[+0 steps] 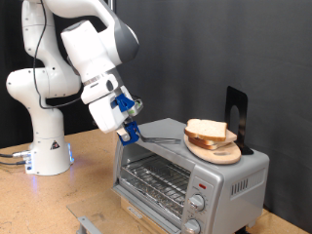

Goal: Make a piece of toast with the oven

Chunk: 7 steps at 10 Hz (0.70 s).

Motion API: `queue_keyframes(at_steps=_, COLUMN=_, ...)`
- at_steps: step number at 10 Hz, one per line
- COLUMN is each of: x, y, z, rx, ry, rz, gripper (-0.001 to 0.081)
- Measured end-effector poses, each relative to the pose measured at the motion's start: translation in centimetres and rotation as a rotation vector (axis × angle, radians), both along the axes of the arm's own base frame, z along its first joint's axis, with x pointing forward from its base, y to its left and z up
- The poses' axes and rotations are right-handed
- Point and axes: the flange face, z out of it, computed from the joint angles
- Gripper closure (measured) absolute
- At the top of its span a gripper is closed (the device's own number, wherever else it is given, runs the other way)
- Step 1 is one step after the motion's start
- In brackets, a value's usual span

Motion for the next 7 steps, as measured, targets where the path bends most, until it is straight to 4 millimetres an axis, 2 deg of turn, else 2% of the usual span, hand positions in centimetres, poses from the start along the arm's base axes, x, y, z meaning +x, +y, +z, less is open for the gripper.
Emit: queue_keyframes(at_steps=7, x=0.75, y=1.32, z=1.06, rx=0.026, ry=-0.026, rz=0.030, gripper=0.0412)
